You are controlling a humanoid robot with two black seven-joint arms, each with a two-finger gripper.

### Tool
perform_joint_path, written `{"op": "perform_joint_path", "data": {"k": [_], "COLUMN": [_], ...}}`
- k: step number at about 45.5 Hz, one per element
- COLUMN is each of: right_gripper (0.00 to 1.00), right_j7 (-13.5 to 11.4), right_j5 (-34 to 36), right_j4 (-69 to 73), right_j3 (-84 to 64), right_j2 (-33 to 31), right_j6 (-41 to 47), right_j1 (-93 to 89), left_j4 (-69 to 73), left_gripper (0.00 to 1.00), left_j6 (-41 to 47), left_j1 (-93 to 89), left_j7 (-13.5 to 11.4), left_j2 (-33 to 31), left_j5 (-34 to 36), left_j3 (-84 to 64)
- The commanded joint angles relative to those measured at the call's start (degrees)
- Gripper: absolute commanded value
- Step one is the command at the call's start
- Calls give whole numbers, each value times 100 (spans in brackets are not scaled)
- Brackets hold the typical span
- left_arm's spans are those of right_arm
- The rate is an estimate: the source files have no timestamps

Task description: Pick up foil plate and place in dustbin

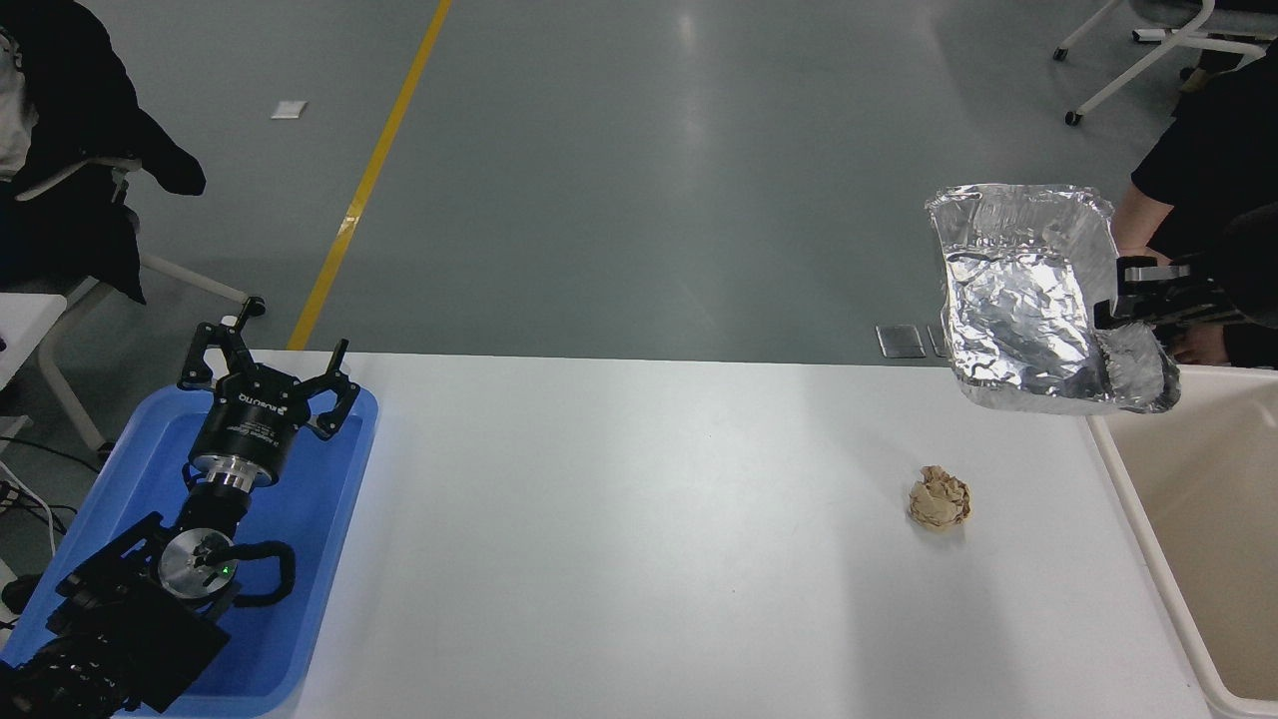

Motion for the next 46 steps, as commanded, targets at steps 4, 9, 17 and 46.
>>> {"op": "perform_joint_path", "data": {"k": [4, 9, 17, 46], "right_gripper": [0, 0, 0, 0], "right_j7": [-18, -27, -27, -220], "right_j5": [3, 91, 389, 1093], "right_j4": [-428, -1645, -3512, -7178], "right_j3": [-37, -143, 41, 2238], "right_j2": [-40, -40, -137, -23], "right_j6": [-221, -695, -775, -1381], "right_j1": [-553, -1683, -3303, -7654], "left_j4": [0, 0, 0, 0], "left_gripper": [100, 100, 100, 100], "left_j6": [0, 0, 0, 0], "left_j1": [-1, -1, -1, -1], "left_j7": [0, 0, 0, 0], "left_j2": [0, 0, 0, 0], "left_j5": [3, 3, 3, 3], "left_j3": [0, 0, 0, 0]}}
